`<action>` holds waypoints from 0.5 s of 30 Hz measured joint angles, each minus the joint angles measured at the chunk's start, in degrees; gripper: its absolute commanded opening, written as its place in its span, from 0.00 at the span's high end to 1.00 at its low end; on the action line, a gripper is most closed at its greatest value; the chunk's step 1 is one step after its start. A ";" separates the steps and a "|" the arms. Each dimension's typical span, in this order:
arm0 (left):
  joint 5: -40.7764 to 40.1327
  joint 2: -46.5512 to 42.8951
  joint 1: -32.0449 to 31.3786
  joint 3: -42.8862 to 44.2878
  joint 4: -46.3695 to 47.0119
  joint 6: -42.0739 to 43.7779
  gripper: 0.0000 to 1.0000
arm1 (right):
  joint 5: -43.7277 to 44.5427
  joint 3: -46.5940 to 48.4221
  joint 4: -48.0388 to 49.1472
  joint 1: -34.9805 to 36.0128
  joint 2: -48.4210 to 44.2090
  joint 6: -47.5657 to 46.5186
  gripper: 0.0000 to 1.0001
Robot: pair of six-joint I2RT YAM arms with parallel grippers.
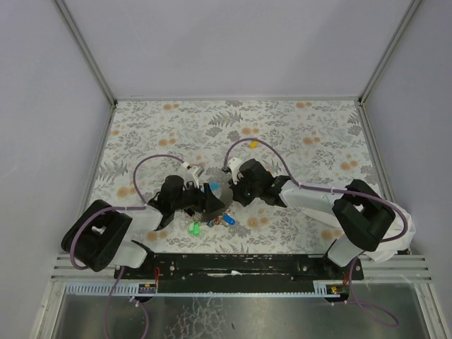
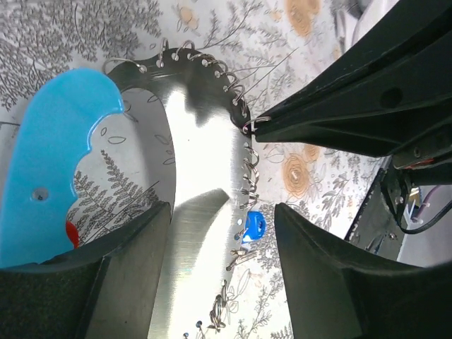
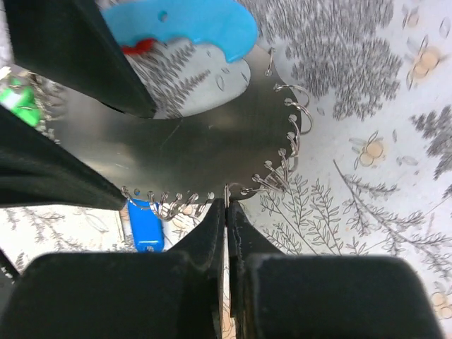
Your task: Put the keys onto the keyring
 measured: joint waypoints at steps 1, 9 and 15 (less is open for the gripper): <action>-0.02 -1.20 0.17 -0.39 0.15 0.00 0.40 | -0.42 0.00 0.09 0.00 -0.90 -0.92 1.00; 0.11 -12.02 2.14 -2.51 2.78 0.20 0.40 | -5.01 -2.67 4.83 0.00 -9.77 -10.21 1.00; 1.09 -18.45 3.61 -4.81 9.16 0.26 0.40 | -8.26 -5.18 9.14 0.00 -15.63 -18.36 1.00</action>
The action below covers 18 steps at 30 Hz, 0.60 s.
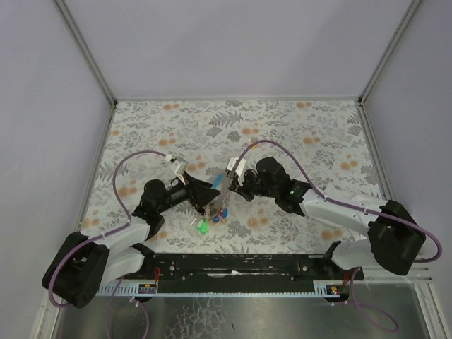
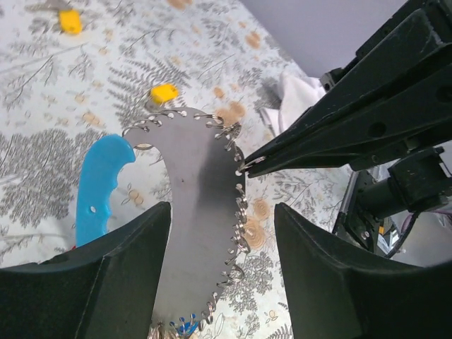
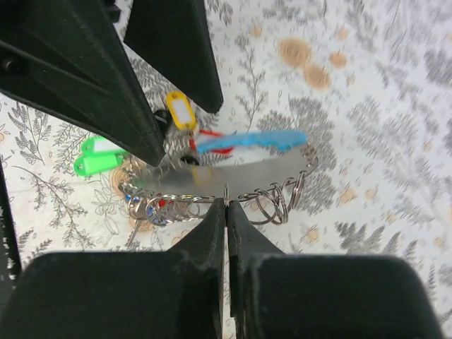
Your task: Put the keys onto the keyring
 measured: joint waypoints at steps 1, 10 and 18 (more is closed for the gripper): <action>0.48 -0.26 0.04 -0.15 1.42 -0.02 0.40 | -0.70 -0.37 0.76 0.00 -0.63 -1.36 1.00; 7.43 2.40 0.31 -0.22 12.87 0.02 0.40 | -5.84 -6.88 8.55 0.00 -5.35 -10.78 1.00; 12.17 4.35 0.92 -0.04 16.61 1.40 0.36 | -12.55 -8.55 9.03 -0.26 -9.33 -14.43 1.00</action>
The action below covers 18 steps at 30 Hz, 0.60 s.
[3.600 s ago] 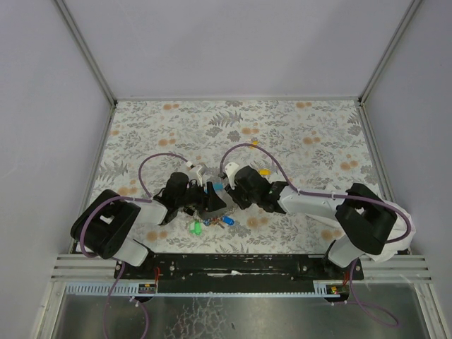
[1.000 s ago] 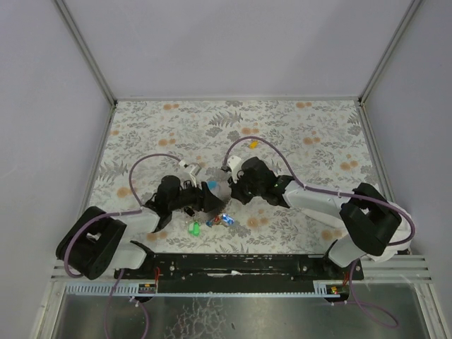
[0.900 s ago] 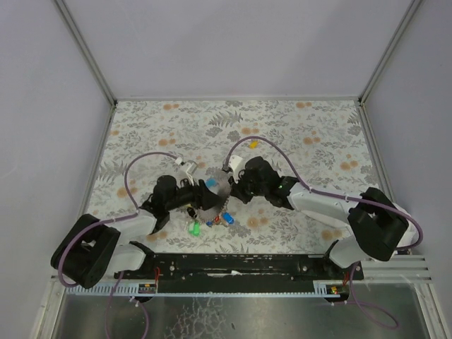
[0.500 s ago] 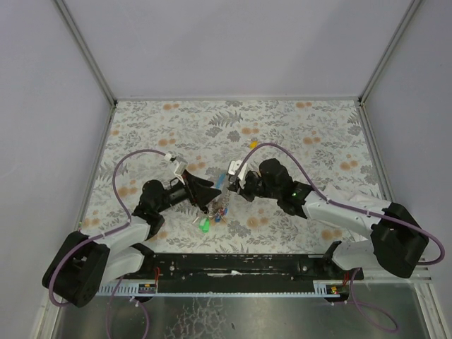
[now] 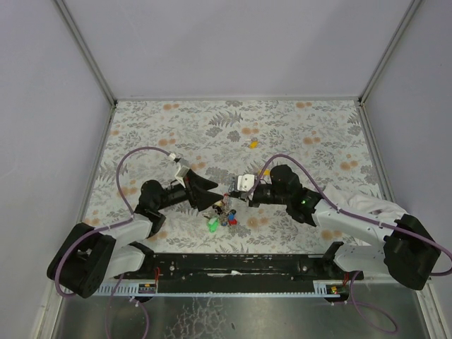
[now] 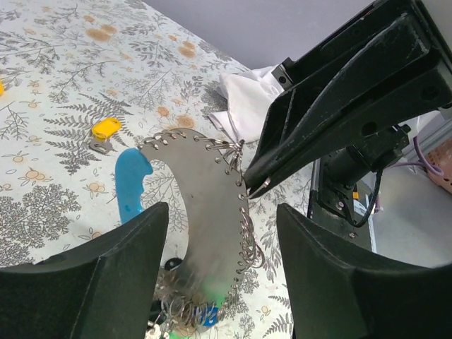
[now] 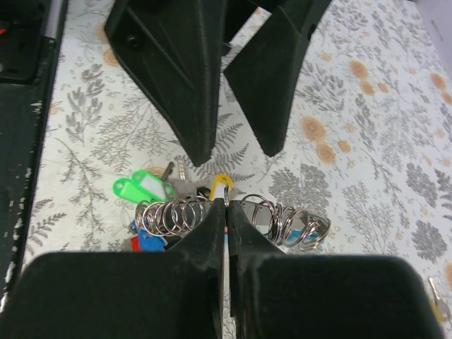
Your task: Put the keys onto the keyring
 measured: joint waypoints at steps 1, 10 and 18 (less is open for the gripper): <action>0.42 0.07 0.07 0.00 0.00 0.35 0.35 | -0.72 0.02 -0.15 0.00 -0.07 -0.11 1.00; 0.59 5.49 0.02 -2.40 12.35 0.79 0.34 | -2.84 -0.66 1.09 -0.09 -0.39 1.75 1.00; 5.53 1.92 -0.17 -2.38 11.56 6.08 0.35 | -2.60 -7.37 11.50 -0.26 -2.08 7.06 1.00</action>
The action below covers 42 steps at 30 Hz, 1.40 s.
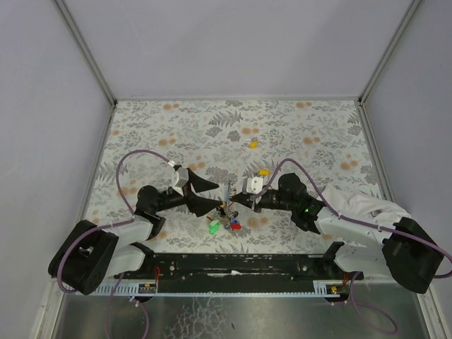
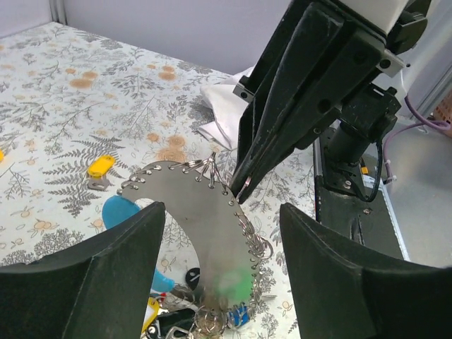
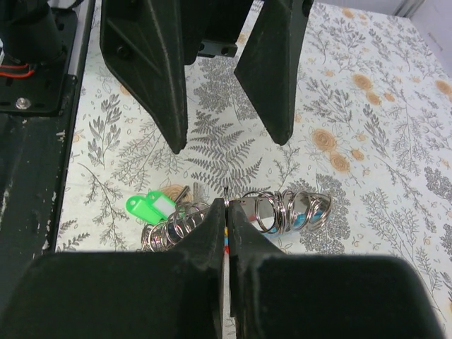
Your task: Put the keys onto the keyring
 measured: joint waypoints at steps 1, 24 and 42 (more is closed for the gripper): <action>0.42 -0.33 0.00 0.09 0.00 0.59 0.36 | -0.07 -0.61 1.38 -0.09 -0.04 0.96 1.00; 6.97 6.25 -1.20 1.42 12.00 -2.67 0.44 | -3.32 -3.15 13.70 -0.24 -0.09 9.62 1.00; 8.11 9.70 -3.02 3.17 12.55 -3.23 0.65 | -4.74 -2.97 14.67 -0.24 2.27 11.89 1.00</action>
